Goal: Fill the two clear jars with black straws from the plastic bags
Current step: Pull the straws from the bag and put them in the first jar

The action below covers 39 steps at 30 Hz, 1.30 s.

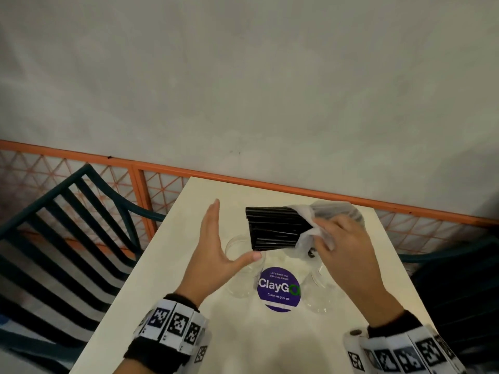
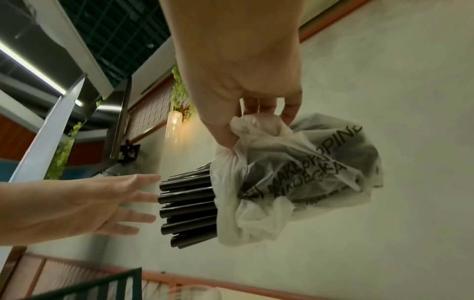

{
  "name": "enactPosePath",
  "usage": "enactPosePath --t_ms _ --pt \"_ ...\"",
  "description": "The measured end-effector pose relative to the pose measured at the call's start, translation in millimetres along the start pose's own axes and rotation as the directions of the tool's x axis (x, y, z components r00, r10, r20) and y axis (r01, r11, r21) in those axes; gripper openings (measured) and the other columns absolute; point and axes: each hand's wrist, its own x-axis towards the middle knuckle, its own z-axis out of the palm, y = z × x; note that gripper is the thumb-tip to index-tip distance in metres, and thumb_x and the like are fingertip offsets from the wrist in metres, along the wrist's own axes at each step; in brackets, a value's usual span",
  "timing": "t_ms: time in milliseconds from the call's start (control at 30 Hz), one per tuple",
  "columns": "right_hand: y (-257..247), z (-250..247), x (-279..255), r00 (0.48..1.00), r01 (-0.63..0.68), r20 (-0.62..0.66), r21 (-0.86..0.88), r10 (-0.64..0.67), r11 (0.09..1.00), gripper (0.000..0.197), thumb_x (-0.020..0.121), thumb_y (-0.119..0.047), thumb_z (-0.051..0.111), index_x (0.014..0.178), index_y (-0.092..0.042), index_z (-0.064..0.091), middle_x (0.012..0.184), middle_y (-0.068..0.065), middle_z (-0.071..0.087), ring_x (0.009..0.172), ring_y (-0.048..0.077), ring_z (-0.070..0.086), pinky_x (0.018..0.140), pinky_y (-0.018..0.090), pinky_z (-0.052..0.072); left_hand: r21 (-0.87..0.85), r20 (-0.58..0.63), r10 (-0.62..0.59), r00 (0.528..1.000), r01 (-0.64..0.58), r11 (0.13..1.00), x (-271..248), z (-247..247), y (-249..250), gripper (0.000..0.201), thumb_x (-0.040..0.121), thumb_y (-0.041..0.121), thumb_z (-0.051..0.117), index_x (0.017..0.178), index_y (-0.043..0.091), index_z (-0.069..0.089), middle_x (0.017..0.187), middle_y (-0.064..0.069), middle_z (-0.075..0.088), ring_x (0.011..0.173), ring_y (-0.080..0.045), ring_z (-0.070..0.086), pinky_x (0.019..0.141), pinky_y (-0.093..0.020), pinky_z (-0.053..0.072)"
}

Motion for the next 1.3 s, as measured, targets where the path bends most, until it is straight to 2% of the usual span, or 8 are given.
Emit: enactPosePath --t_ms 200,300,467,633,800,967,1133,1300 --pt "5 23 13 0.988 0.150 0.053 -0.135 -0.144 0.979 0.033 0.059 -0.004 0.083 0.090 -0.008 0.072 0.066 0.009 0.061 0.060 0.025 0.059 0.060 0.036 0.051 0.098 0.050 -0.022 0.999 0.017 0.995 17 52 -32 0.133 0.053 0.049 0.082 0.135 0.033 -0.021 0.157 0.003 -0.012 0.138 0.001 -0.007 0.112 -0.020 0.010" --pt "3 30 16 0.969 0.241 0.088 -0.167 -0.229 0.956 0.035 0.055 -0.010 0.087 0.088 -0.010 0.073 0.064 0.007 0.061 0.059 0.024 0.060 0.059 0.034 0.052 0.067 0.023 -0.095 0.995 0.094 0.993 24 67 -45 0.136 0.048 0.057 0.081 0.144 0.023 -0.009 0.157 -0.002 0.007 0.143 -0.017 0.015 0.117 -0.042 0.023" --pt "-5 42 22 0.936 0.349 0.117 -0.189 -0.332 0.918 0.041 0.053 -0.016 0.088 0.091 -0.011 0.073 0.067 0.005 0.064 0.070 0.018 0.051 0.067 0.031 0.046 0.058 -0.072 -0.155 0.985 0.159 0.985 27 81 -56 0.131 0.044 0.071 0.072 0.144 0.017 0.008 0.141 -0.003 0.039 0.127 -0.019 0.039 0.108 -0.037 0.036" --pt "-14 50 29 0.899 0.435 0.161 -0.229 -0.407 0.871 0.035 0.060 -0.020 0.083 0.093 -0.013 0.071 0.068 0.003 0.062 0.066 0.019 0.059 0.071 0.029 0.029 0.167 -0.104 -0.160 0.982 0.176 0.970 27 89 -70 0.117 0.051 0.082 0.055 0.138 0.013 0.022 0.136 -0.005 0.045 0.120 -0.021 0.049 0.099 -0.045 0.046" --pt "-21 56 32 0.844 0.515 0.289 -0.209 -0.451 0.831 0.044 0.052 -0.031 0.086 0.091 -0.016 0.071 0.070 0.000 0.065 0.067 0.016 0.062 0.068 0.029 0.049 0.153 -0.069 -0.179 0.981 0.188 0.970 21 92 -79 0.099 0.061 0.062 0.069 0.136 0.014 0.025 0.136 -0.003 0.043 0.113 -0.017 0.054 0.091 -0.040 0.052" --pt "-20 53 38 0.790 0.586 0.362 -0.206 -0.495 0.784 0.051 0.047 -0.035 0.087 0.091 -0.016 0.072 0.074 0.000 0.068 0.069 0.016 0.064 0.067 0.028 0.054 0.237 -0.053 -0.156 0.986 0.164 0.958 25 93 -82 0.101 0.058 0.072 0.059 0.133 0.012 0.029 0.129 -0.004 0.047 0.103 -0.018 0.058 0.084 -0.039 0.054" --pt "-30 55 36 0.745 0.647 0.409 -0.251 -0.527 0.720 0.033 0.065 -0.041 0.074 0.090 -0.020 0.069 0.076 -0.006 0.066 0.071 0.012 0.062 0.072 0.028 0.049 0.357 -0.022 -0.214 0.977 0.207 0.911 24 93 -75 0.111 0.064 0.071 0.056 0.143 0.005 0.014 0.138 -0.007 0.038 0.112 -0.024 0.053 0.090 -0.039 0.046" --pt "-46 63 21 0.725 0.687 0.383 -0.333 -0.573 0.646 0.025 0.087 -0.015 0.043 0.085 -0.022 0.067 0.069 -0.009 0.058 0.068 0.012 0.053 0.074 0.030 0.030 0.459 0.068 -0.299 0.952 0.236 0.857 29 89 -72 0.105 0.077 0.055 0.052 0.145 0.003 -0.008 0.150 -0.009 0.018 0.123 -0.027 0.043 0.098 -0.039 0.042"
